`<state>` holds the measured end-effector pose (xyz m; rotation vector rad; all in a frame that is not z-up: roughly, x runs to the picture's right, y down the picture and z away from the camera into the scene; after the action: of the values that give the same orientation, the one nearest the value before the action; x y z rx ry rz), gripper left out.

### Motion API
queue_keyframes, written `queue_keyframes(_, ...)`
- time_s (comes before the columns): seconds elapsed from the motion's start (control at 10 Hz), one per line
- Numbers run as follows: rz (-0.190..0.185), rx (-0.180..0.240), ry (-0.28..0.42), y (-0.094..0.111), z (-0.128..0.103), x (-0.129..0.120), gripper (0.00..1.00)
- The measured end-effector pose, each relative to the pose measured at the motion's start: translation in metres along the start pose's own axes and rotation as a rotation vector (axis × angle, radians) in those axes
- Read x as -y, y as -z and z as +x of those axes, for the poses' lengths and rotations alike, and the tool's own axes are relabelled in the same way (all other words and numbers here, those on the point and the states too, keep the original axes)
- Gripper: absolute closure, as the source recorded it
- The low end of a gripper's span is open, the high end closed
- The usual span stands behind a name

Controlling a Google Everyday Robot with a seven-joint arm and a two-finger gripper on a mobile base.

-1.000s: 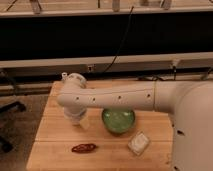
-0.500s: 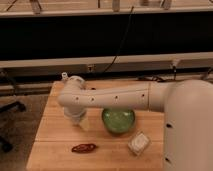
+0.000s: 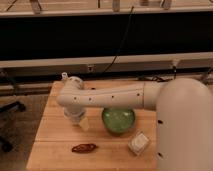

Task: Pick up the ceramic cup

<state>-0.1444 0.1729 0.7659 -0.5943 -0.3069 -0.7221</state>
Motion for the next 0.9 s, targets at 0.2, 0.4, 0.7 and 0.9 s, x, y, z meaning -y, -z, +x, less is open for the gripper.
queue_keyframes(0.2, -0.005, -0.008, -0.007, -0.0055, 0.0004, 0.0038, 0.46)
queue_keyframes(0.4, -0.007, -0.012, -0.014, -0.0089, 0.0004, 0.0062, 0.66)
queue_keyframes(0.7, 0.023, 0.007, -0.039, -0.0107, 0.0011, 0.0023, 0.96)
queue_keyframes(0.9, 0.049, 0.042, -0.061, -0.0082, 0.0024, -0.0011, 1.00)
